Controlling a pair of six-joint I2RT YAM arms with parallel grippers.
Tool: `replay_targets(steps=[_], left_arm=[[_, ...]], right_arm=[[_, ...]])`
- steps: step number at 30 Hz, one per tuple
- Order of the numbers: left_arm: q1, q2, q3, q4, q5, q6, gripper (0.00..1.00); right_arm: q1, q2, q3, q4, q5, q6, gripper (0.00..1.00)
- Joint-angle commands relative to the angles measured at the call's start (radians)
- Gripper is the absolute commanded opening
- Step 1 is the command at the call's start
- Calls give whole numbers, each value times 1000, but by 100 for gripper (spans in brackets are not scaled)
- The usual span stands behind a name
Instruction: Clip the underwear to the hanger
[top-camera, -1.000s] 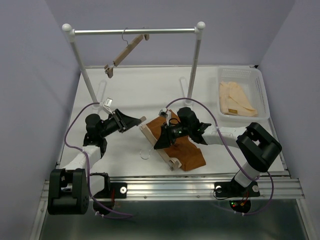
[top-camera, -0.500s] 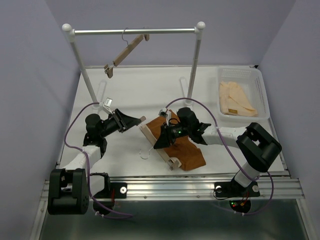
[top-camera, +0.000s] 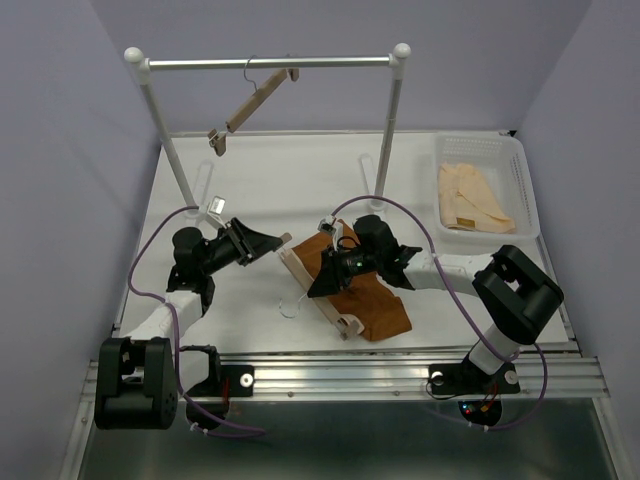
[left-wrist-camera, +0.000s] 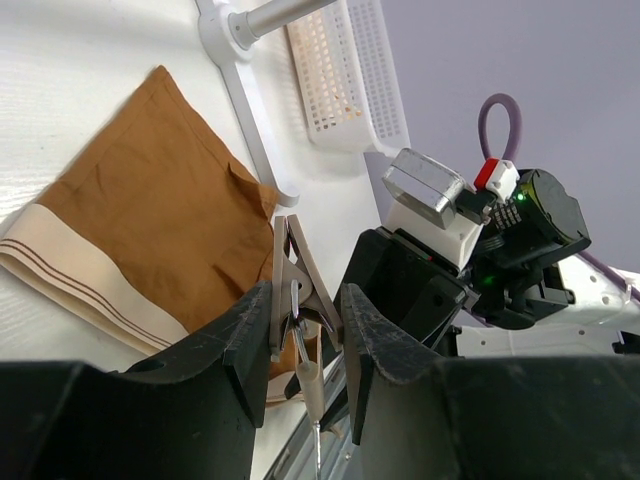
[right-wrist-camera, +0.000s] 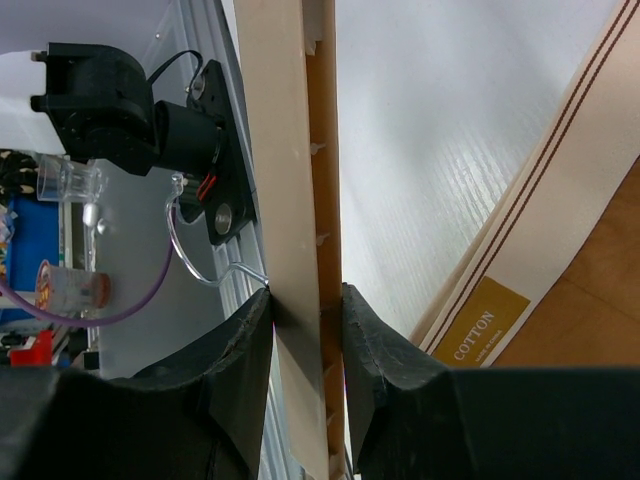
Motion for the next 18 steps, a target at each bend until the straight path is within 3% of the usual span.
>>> replay_targets(steps=[1, 2, 3, 5, 9, 18], left_arm=[[-8, -26, 49, -11, 19, 34, 0], [-8, -20, 55, -19, 31, 36, 4], [-8, -8, 63, -25, 39, 39, 22], [-11, 2, 66, -25, 49, 41, 39], [-16, -10, 68, -25, 48, 42, 50], [-16, -27, 68, -25, 51, 42, 55]], right_arm=[[-7, -26, 45, 14, 49, 15, 1], [-7, -31, 45, 16, 53, 14, 1], [-7, -31, 48, 14, 53, 9, 1], [-7, -31, 51, 14, 49, 11, 1], [-7, -23, 56, 20, 32, 15, 1], [-7, -23, 61, 36, 7, 26, 1]])
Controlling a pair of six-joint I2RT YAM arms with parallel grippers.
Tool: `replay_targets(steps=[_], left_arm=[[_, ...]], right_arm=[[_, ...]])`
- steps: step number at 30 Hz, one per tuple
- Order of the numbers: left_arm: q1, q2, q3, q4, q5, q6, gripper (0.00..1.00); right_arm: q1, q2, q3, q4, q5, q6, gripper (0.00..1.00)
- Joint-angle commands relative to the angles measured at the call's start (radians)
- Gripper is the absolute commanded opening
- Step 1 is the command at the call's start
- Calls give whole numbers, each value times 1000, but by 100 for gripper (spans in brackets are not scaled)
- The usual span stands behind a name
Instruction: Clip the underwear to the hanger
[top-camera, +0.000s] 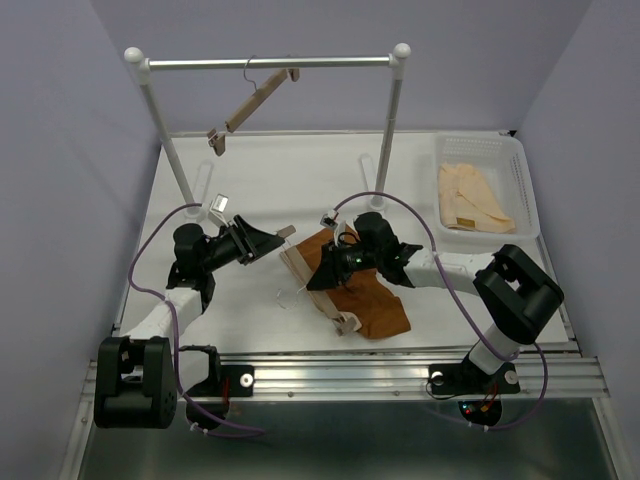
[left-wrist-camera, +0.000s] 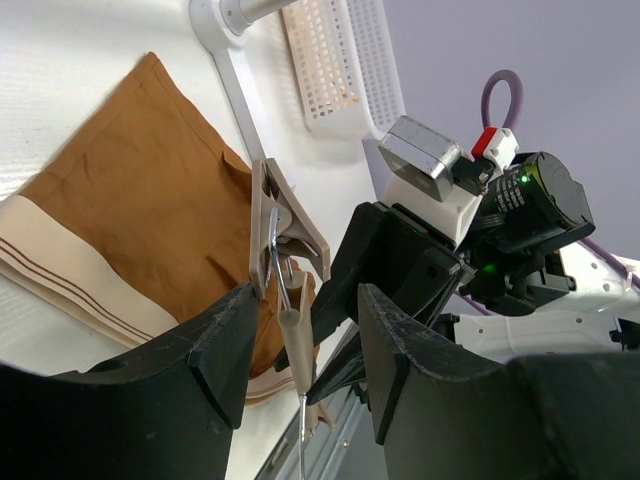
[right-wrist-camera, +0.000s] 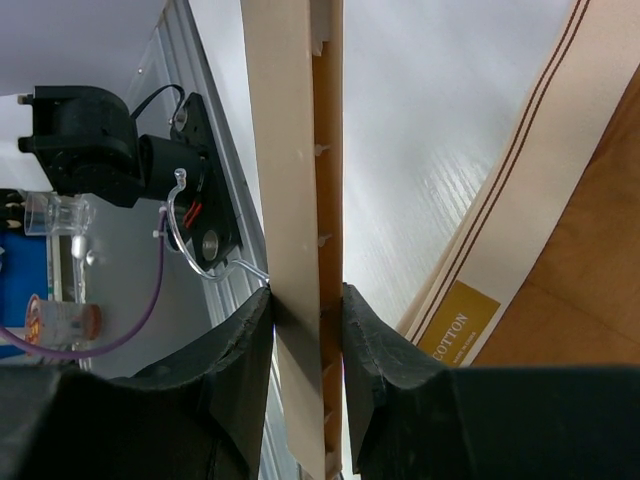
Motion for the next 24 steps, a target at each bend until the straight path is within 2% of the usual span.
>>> replay_targets(steps=[1, 10, 19, 24], left_arm=[[-5, -33, 38, 30, 30, 20, 55], [-5, -11, 47, 27, 14, 22, 57], [-5, -19, 56, 22, 10, 23, 57], [-5, -10, 58, 18, 12, 23, 54]], right_arm=[[-2, -23, 44, 42, -26, 7, 1], [-2, -40, 12, 93, -116, 28, 1], [-2, -14, 5, 96, -113, 30, 1], [-2, 3, 8, 82, -110, 17, 1]])
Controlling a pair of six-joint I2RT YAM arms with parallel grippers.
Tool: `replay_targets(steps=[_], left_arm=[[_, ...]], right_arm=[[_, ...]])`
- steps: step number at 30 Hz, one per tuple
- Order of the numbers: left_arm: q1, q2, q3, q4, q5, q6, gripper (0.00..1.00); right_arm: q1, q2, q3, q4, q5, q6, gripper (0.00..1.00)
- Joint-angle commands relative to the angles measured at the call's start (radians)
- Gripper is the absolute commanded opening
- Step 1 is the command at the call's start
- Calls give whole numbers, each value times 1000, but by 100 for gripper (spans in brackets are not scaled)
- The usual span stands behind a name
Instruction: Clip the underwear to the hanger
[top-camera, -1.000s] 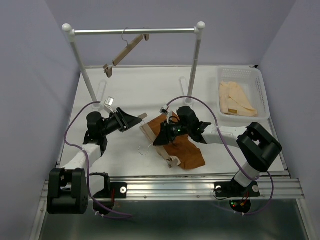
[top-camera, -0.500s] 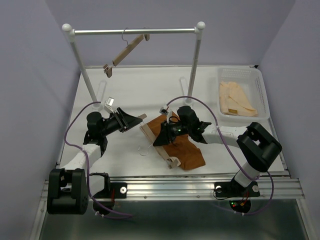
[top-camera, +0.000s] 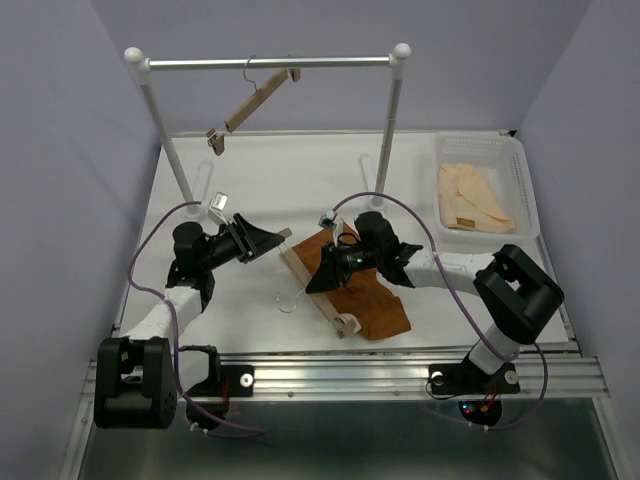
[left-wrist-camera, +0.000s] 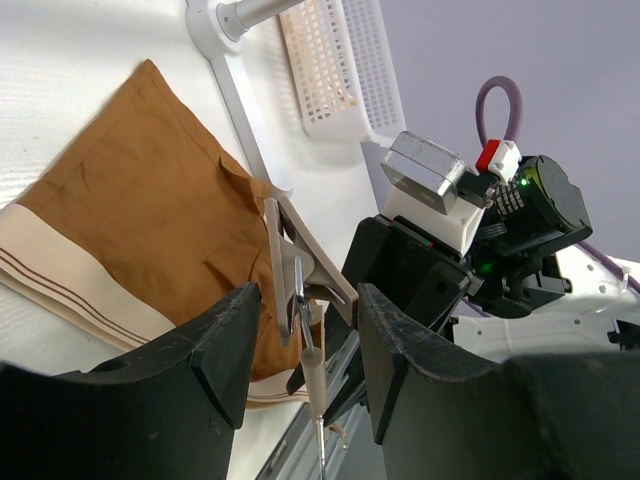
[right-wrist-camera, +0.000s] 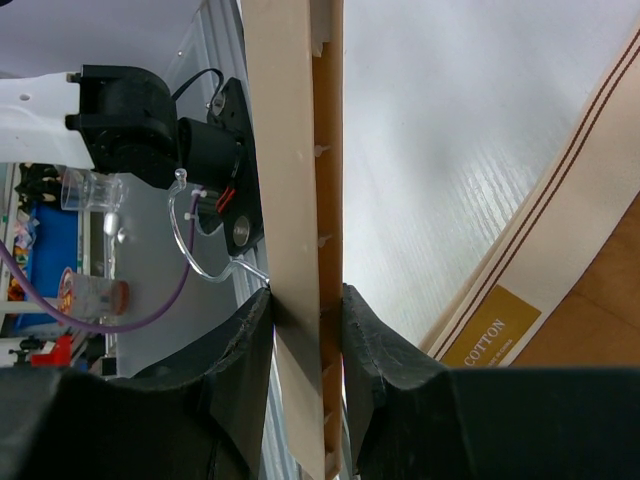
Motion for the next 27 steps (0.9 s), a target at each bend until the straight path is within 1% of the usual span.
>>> replay_targets(steps=[1, 8, 11, 12, 14, 15, 16, 25, 26, 27], left_arm=[[-5, -7, 42, 27, 15, 21, 52], [-7, -20, 41, 26, 24, 21, 46], [-7, -16, 39, 24, 26, 20, 34], [-7, -14, 38, 24, 24, 20, 23], [-7, -16, 36, 23, 18, 18, 11], [-7, -19, 35, 18, 15, 20, 2], [-7, -20, 33, 18, 12, 20, 0], [-7, -43, 27, 6, -13, 23, 0], [-7, -43, 32, -2, -10, 21, 4], [-7, -46, 33, -5, -11, 23, 17]], right_arm=[[-2, 5, 11, 50, -16, -4, 1], [-2, 14, 28, 17, 22, -28, 1], [-2, 26, 36, 10, 25, -30, 1], [-2, 28, 34, 10, 27, -30, 1], [-2, 29, 34, 7, 30, -32, 1], [-2, 29, 34, 2, 32, -33, 1], [-2, 26, 33, 1, 33, -33, 1], [-2, 18, 33, -12, 45, -38, 1], [-2, 17, 36, -10, 48, -33, 1], [-2, 17, 37, -9, 59, -27, 1]])
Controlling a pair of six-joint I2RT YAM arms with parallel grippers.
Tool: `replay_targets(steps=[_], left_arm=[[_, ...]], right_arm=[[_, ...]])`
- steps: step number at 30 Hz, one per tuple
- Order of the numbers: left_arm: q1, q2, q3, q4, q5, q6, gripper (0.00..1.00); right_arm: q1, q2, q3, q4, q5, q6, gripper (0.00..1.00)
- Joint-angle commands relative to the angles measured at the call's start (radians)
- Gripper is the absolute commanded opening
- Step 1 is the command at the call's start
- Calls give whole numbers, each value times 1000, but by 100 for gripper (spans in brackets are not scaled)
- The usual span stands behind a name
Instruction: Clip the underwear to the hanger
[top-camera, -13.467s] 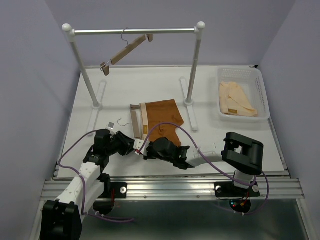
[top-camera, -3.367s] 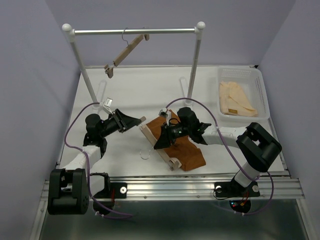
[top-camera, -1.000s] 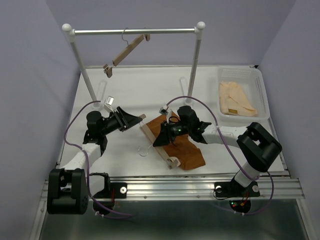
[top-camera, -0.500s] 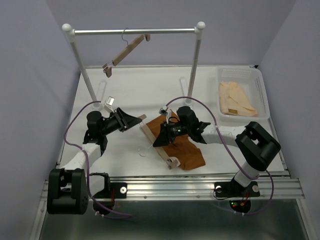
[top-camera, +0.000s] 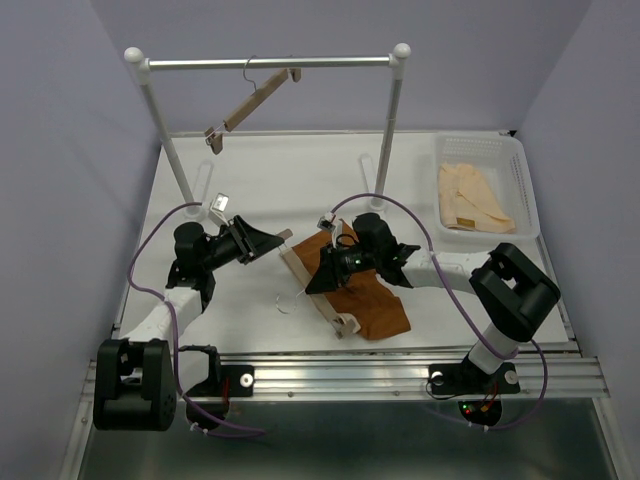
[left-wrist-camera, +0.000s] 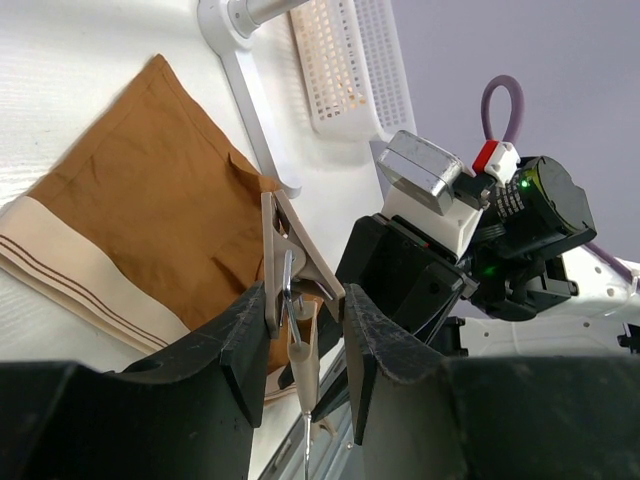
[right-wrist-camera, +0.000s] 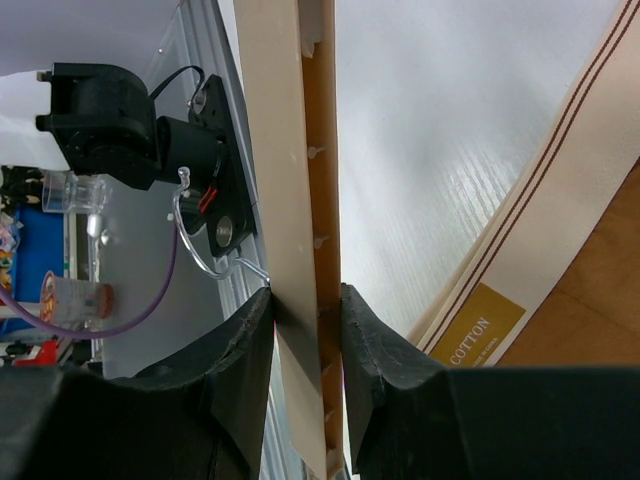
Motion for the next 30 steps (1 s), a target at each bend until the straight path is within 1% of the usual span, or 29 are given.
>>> replay_targets(steps=[1, 3, 4, 5, 7, 8, 10, 11, 14, 20, 23, 27, 30], left_arm=[[-5, -43, 33, 27, 0, 7, 27], [-6, -55, 26, 26, -37, 7, 38], [-12, -75, 23, 26, -64, 2, 45], [-14, -84, 23, 23, -77, 1, 47], [-20, -117, 21, 23, -106, -4, 50], [-21, -126, 18, 23, -124, -7, 50], [-26, -150, 15, 21, -173, -11, 55], [-26, -155, 12, 21, -186, -11, 56], [-29, -147, 10, 21, -204, -7, 59], [-43, -103, 9, 26, -239, 16, 59], [-45, -95, 9, 30, -259, 24, 60], [-45, -86, 6, 88, -278, 19, 66], [-45, -69, 6, 127, -279, 9, 69]], right_arm=[[-2, -7, 38, 5, 39, 1, 1], [10, -11, 40, 32, 68, 16, 1], [10, -14, 43, 44, 78, 27, 1], [24, -15, 41, 52, 123, 54, 1], [38, -14, 32, 83, 156, 82, 1], [49, -12, 24, 127, 174, 107, 1], [49, -3, 3, 176, 205, 183, 1], [49, -1, -8, 219, 222, 205, 1], [49, 0, -10, 244, 247, 226, 1], [58, -14, -8, 261, 259, 245, 1], [58, -34, -23, 267, 305, 259, 1], [58, -21, -36, 290, 294, 317, 1], [58, -8, -51, 368, 271, 360, 1]])
